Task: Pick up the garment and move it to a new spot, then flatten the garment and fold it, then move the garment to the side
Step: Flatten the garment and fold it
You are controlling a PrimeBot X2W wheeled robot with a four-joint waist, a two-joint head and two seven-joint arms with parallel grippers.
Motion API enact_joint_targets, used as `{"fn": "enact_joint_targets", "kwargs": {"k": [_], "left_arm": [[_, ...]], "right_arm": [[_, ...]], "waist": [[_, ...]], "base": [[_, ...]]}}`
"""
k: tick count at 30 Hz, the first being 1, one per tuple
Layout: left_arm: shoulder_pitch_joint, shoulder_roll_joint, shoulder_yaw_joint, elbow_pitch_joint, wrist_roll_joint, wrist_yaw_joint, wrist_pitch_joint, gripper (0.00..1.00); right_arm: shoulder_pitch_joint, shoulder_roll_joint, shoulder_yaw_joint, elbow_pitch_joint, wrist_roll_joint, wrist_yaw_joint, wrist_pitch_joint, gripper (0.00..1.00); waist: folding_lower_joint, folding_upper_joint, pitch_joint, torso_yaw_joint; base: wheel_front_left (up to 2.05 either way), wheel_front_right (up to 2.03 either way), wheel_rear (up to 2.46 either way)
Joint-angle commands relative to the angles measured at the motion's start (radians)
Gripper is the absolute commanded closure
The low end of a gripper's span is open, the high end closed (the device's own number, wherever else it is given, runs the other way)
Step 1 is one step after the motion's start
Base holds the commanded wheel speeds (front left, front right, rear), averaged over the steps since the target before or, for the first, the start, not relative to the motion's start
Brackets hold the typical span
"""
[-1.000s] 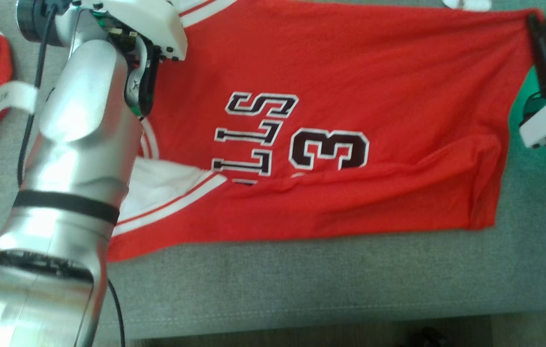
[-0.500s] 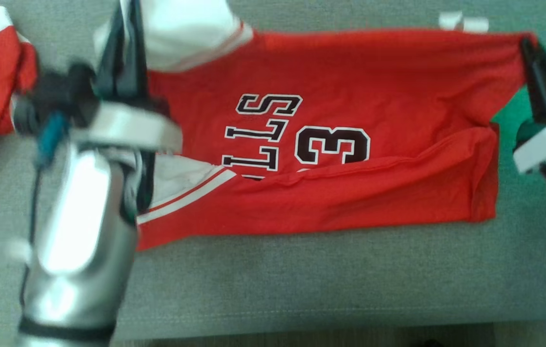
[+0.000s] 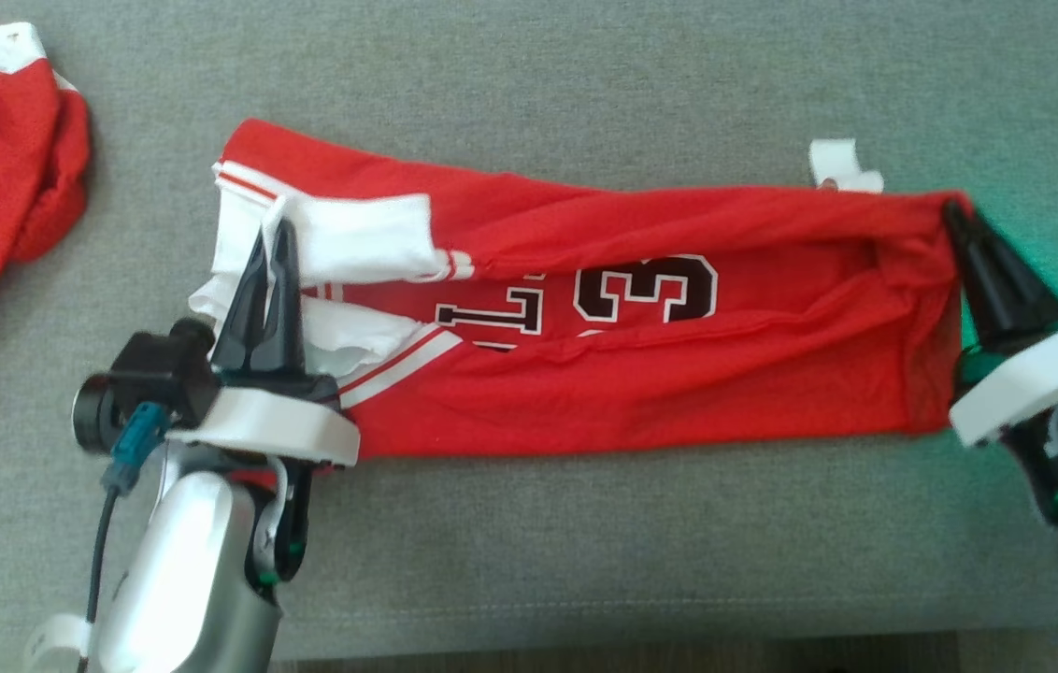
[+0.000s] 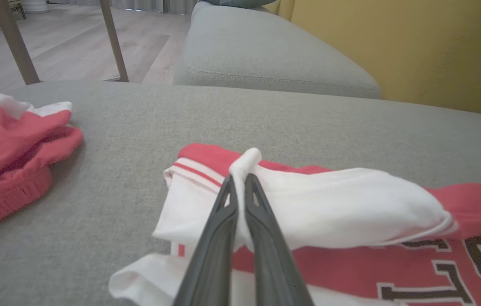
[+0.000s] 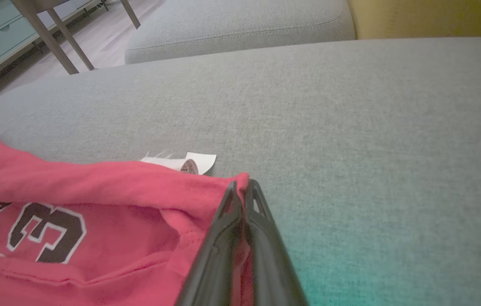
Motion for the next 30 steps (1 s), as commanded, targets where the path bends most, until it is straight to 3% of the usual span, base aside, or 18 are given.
{"fn": "enact_joint_targets", "kwargs": {"k": [1, 3, 4, 5, 6, 7, 8, 17, 23, 30], "left_arm": [[0.005, 0.011, 0.045, -0.019, -0.009, -0.003, -0.005, 1.00], [0.018, 0.008, 0.049, 0.004, -0.020, -0.013, -0.005, 1.00], [0.022, 0.007, 0.049, 0.019, -0.024, -0.017, -0.005, 0.93], [0.026, 0.005, 0.050, 0.035, -0.031, -0.022, -0.005, 0.61], [0.028, 0.002, 0.051, 0.050, -0.039, -0.025, -0.005, 0.22], [0.030, 0.001, 0.051, 0.066, -0.044, -0.027, -0.004, 0.00], [0.033, -0.001, 0.050, 0.083, -0.052, -0.029, -0.001, 0.00], [0.071, 0.000, 0.041, 0.114, -0.027, 0.008, -0.002, 0.00], [0.113, 0.001, 0.049, 0.005, 0.020, 0.061, -0.005, 0.00], [0.139, 0.019, 0.057, -0.111, 0.066, 0.089, -0.005, 0.00]], "right_arm": [[0.028, -0.002, 0.012, -0.043, -0.006, 0.007, 0.003, 1.00], [0.052, 0.007, 0.015, -0.052, -0.012, 0.007, 0.012, 1.00], [0.062, 0.013, 0.016, -0.057, -0.015, 0.007, 0.013, 1.00], [0.071, 0.016, 0.018, -0.062, -0.022, 0.007, 0.011, 1.00], [0.078, 0.022, 0.018, -0.063, -0.027, 0.007, 0.008, 1.00], [0.086, 0.029, 0.018, -0.062, -0.029, 0.007, 0.006, 0.53], [0.092, 0.036, 0.013, -0.060, -0.037, 0.007, 0.000, 0.00], [0.147, 0.084, -0.017, -0.093, -0.120, 0.007, -0.096, 0.00], [0.190, 0.139, -0.063, -0.168, -0.190, 0.007, -0.172, 0.00], [0.212, 0.194, -0.086, -0.222, -0.251, 0.007, -0.191, 0.00]], "waist": [[0.0000, -0.0001, -0.004, -0.001], [0.0000, -0.0001, -0.009, -0.002], [0.0000, -0.0001, -0.011, -0.002], [0.0000, -0.0001, -0.013, -0.003], [0.0000, -0.0001, -0.016, -0.004], [0.0000, -0.0001, -0.019, -0.005], [0.0000, -0.0001, -0.023, -0.007], [0.0000, -0.0001, -0.075, -0.011], [0.0000, -0.0001, -0.125, -0.012], [0.0000, -0.0001, -0.187, -0.022]], "base": [[0.00, 0.00, 0.00], [0.00, 0.00, 0.00], [0.00, 0.00, 0.00], [0.00, 0.00, 0.00], [0.00, 0.00, 0.00], [0.00, 0.00, 0.00], [0.00, 0.00, 0.00], [0.00, 0.00, 0.00], [0.00, 0.00, 0.00], [0.00, 0.00, 0.00]]}}
